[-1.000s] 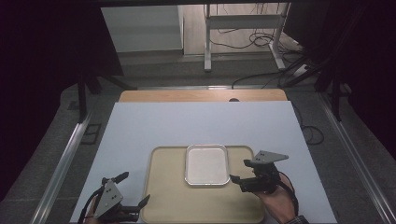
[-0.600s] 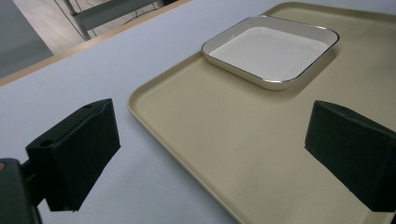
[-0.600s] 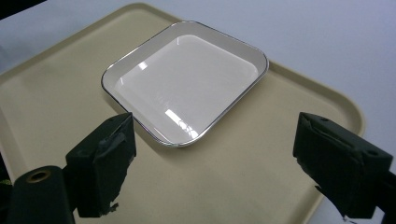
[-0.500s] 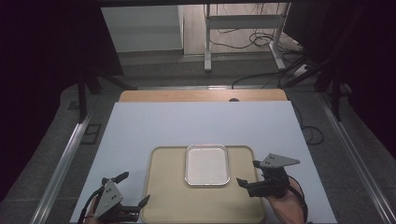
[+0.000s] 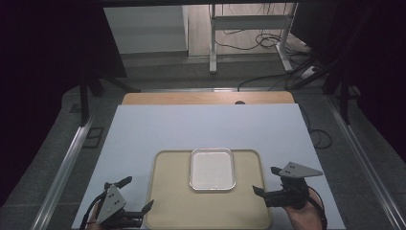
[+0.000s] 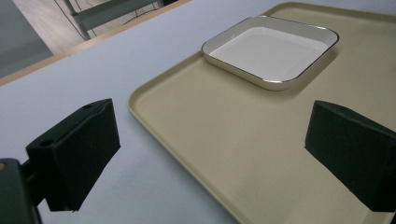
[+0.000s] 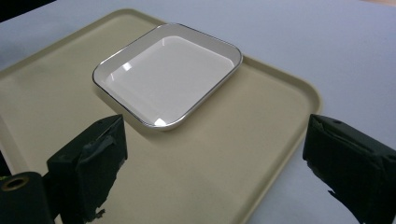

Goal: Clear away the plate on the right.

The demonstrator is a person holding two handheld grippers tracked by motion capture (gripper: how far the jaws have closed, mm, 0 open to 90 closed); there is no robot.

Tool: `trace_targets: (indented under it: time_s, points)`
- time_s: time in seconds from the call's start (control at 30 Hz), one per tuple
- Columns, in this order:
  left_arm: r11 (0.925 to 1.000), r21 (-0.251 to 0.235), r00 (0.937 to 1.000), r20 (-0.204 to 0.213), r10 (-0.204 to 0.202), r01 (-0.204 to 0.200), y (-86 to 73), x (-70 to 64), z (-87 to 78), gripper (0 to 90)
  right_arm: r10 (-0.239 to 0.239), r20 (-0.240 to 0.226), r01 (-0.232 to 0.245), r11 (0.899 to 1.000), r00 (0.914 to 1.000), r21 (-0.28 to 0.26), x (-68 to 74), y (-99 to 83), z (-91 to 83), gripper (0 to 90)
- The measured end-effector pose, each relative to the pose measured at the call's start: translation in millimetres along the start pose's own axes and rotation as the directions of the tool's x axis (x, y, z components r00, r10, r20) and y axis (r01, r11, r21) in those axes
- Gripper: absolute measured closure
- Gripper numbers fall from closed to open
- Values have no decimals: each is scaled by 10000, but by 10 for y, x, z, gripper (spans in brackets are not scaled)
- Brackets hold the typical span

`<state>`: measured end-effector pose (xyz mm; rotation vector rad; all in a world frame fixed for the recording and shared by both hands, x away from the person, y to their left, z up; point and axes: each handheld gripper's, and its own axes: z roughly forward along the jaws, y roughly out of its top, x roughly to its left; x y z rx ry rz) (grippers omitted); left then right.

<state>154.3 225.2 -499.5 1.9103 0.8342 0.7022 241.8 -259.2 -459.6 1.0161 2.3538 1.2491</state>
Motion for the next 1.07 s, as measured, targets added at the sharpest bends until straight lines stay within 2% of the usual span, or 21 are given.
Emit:
trace_targets:
  time_s: [0.63, 0.8, 0.97, 1.07]
  points:
    - [10000, -13, 10000, -10, -42, 42, -2, 4, -3, 28, 286, 584, -281, 9996, 9979, -91, -36, -277, -303, 28]
    - [10000, -14, 10000, -11, -52, 51, -3, 4, -4, 28, 463, 613, -461, 9989, 9970, -43, -35, -361, -352, 28]
    - [10000, -18, 10000, -7, -59, 59, -3, 4, -4, 28, 680, 431, -687, 9975, 9968, 168, -37, -427, -363, 28]
    - [10000, -9, 10000, -7, -72, 72, 0, 5, 0, 28, 711, 420, -714, 9974, 9966, 59, -35, -432, -382, 27]
